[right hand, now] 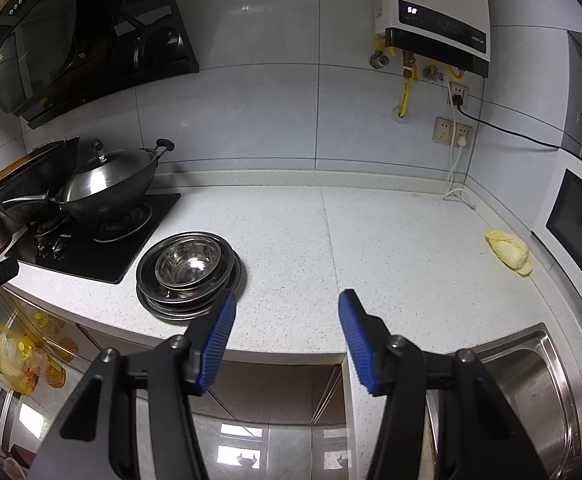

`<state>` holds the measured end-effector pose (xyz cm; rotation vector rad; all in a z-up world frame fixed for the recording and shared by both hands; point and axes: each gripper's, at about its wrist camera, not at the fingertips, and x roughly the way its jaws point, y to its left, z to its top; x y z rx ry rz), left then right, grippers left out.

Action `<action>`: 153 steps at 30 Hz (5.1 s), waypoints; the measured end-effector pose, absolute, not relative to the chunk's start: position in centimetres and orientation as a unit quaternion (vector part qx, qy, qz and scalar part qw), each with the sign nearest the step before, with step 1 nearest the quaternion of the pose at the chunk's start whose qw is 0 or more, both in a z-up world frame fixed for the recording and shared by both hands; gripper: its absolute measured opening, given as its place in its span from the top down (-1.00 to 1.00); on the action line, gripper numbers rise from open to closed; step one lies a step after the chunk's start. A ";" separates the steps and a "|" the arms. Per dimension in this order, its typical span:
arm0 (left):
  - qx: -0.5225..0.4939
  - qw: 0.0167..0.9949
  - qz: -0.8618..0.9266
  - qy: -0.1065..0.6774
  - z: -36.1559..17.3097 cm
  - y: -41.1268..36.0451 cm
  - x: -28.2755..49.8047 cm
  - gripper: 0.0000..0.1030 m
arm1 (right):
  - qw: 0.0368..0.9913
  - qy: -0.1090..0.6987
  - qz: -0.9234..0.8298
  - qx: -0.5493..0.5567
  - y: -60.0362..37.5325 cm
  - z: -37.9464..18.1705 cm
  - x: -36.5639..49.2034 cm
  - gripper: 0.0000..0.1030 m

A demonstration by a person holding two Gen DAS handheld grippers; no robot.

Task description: Organize plates and bowls

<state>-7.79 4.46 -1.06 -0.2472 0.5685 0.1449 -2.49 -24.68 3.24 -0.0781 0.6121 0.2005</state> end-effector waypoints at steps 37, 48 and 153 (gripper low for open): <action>-0.114 0.952 0.074 0.275 -1.1 4.3 -8.1 -0.94 | 0.950 0.296 0.091 -0.035 -25.2 3.3 -3.4 0.00; -0.107 0.952 0.074 0.277 -1.2 4.1 -8.0 -0.97 | 0.952 0.291 0.091 -0.033 -25.2 3.6 -3.3 0.00; -0.083 0.952 0.046 0.292 -1.9 1.4 -5.2 -0.97 | 0.948 0.308 0.075 -0.039 -25.2 2.6 -1.4 -0.01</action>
